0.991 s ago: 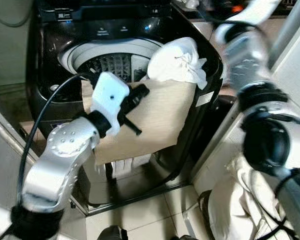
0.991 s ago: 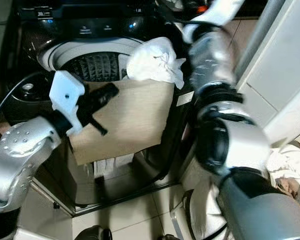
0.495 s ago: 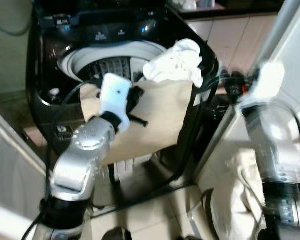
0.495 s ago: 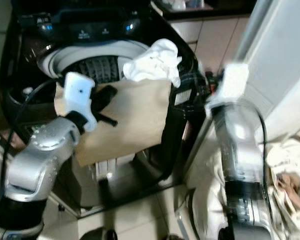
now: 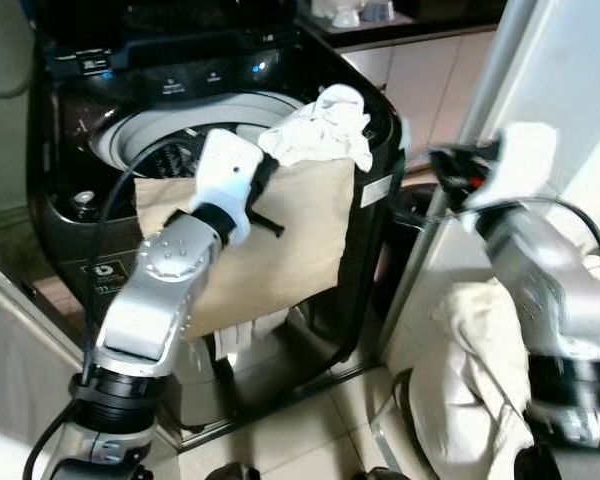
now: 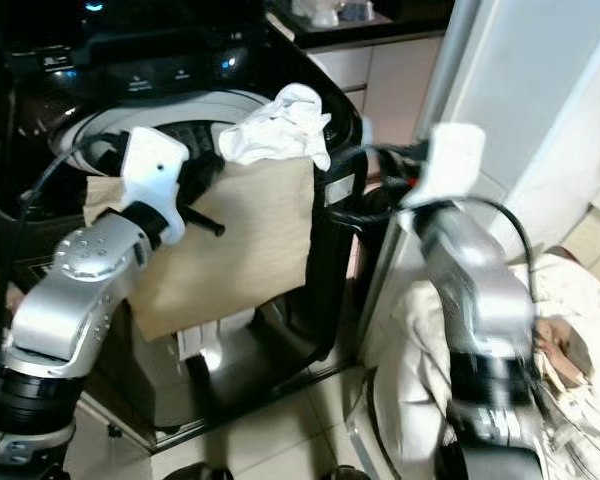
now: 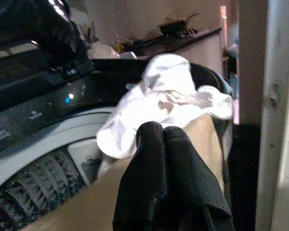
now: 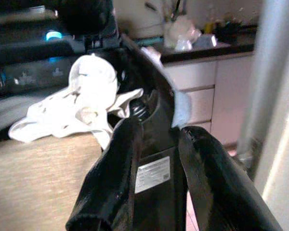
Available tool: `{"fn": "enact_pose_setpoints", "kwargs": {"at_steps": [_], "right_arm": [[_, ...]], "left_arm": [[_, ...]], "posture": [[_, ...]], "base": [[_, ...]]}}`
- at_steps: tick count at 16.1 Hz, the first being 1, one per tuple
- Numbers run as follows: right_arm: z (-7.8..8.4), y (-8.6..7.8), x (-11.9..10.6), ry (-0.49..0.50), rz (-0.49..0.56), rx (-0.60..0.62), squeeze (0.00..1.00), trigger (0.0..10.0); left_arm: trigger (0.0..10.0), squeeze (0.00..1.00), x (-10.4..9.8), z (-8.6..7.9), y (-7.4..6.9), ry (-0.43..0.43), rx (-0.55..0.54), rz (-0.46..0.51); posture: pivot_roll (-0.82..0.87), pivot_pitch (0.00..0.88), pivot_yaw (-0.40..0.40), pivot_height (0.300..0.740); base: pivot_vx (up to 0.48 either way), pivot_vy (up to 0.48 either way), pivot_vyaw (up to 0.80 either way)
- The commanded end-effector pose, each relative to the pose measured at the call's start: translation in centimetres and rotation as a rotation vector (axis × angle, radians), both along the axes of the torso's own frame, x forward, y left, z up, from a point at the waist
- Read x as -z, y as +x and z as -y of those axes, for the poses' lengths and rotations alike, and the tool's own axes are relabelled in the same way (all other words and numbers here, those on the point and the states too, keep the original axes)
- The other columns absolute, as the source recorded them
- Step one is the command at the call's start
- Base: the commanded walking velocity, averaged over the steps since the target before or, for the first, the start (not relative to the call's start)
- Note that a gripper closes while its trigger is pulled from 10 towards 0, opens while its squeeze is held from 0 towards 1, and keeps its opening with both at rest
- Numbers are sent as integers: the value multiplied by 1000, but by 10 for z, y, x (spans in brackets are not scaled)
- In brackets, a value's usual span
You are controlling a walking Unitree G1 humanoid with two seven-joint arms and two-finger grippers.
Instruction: Clothes washing
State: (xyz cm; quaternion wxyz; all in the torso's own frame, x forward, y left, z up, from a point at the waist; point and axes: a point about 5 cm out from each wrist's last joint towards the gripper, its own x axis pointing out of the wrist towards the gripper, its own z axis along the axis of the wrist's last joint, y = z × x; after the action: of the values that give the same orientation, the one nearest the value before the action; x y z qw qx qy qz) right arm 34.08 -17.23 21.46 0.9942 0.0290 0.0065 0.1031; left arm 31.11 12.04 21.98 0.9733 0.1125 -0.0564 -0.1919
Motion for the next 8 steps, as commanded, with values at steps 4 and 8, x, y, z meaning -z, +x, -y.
{"fn": "enact_pose_setpoints", "kwargs": {"at_steps": [4,8], "right_arm": [[-14,3,-4,51,0,9,0,10000],[-11,-6,4,22,-22,39,0,10000]], "left_arm": [[10000,0,-10,-4,-2,-56,-32,25],[10000,0,-11,1,-3,-88,-16,25]], "posture": [[19,0,-5,740],[8,0,-6,740]], "base": [[0,0,0],[0,0,136]]}}
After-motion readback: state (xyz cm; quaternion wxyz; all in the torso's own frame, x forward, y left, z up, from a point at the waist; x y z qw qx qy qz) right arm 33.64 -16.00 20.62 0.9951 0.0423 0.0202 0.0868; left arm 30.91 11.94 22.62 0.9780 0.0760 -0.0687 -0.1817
